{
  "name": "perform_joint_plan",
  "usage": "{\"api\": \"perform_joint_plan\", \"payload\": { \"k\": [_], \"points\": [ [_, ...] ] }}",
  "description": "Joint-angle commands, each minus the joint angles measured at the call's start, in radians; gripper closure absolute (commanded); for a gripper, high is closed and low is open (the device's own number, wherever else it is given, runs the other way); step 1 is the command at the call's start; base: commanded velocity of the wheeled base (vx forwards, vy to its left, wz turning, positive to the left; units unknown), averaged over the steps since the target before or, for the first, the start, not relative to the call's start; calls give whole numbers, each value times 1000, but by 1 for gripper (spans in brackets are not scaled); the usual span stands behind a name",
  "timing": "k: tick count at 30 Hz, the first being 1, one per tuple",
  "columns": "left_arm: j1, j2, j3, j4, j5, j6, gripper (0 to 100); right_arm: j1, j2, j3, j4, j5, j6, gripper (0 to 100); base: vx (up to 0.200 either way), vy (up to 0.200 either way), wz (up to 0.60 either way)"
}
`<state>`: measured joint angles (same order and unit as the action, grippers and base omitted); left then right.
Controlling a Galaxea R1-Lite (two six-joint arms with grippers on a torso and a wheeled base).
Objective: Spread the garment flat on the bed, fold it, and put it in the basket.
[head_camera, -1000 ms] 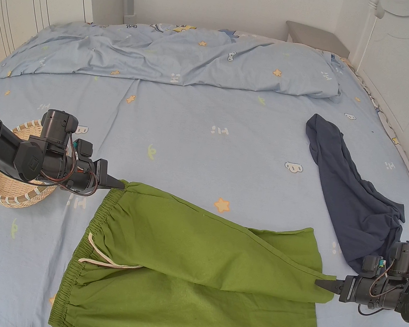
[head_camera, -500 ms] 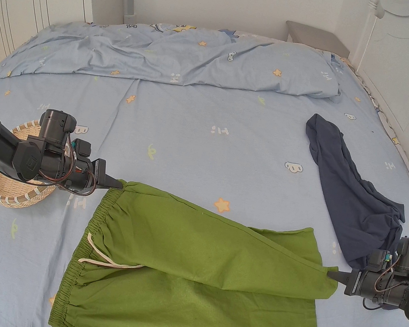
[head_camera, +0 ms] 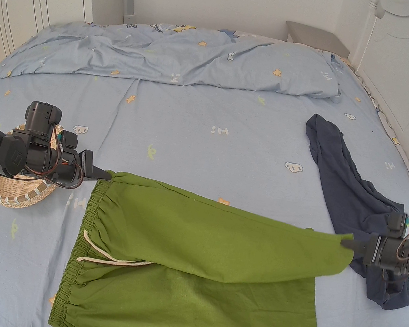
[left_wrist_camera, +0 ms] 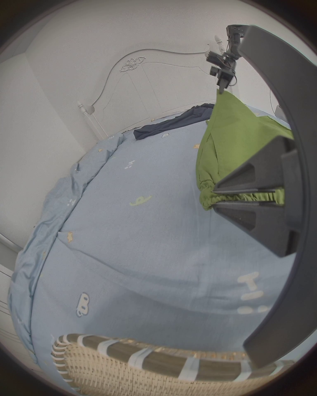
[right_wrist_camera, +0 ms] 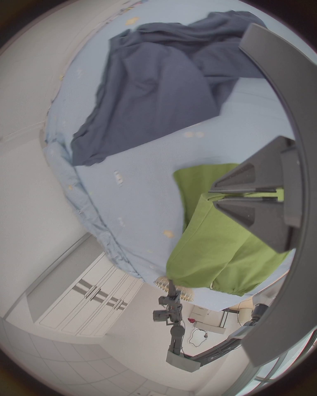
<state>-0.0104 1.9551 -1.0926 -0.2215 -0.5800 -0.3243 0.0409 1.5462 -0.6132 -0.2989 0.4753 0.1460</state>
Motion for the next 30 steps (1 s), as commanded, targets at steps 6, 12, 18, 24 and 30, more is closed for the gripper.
{"api": "perform_joint_plan", "payload": {
  "k": [6, 12, 18, 24, 30],
  "points": [
    [37, -93, 31, -35, 11, -39, 100, 76, -67, -344, 158, -18, 1, 100, 0, 0, 0],
    [61, -93, 49, -119, 15, -59, 100, 86, 55, -445, 153, -18, 0, 100, 0, 0, 0],
    [76, -88, 68, -173, 15, -59, 100, 100, 147, -505, 142, -26, 0, 100, 0, 0, 0],
    [89, -81, 83, -222, 15, -59, 100, 102, 244, -562, 80, -30, 0, 100, 0, 0, 0],
    [92, -74, 97, -272, 15, -59, 100, 88, 315, -642, 27, -29, 7, 100, 0, 0, 0]
  ]
}}
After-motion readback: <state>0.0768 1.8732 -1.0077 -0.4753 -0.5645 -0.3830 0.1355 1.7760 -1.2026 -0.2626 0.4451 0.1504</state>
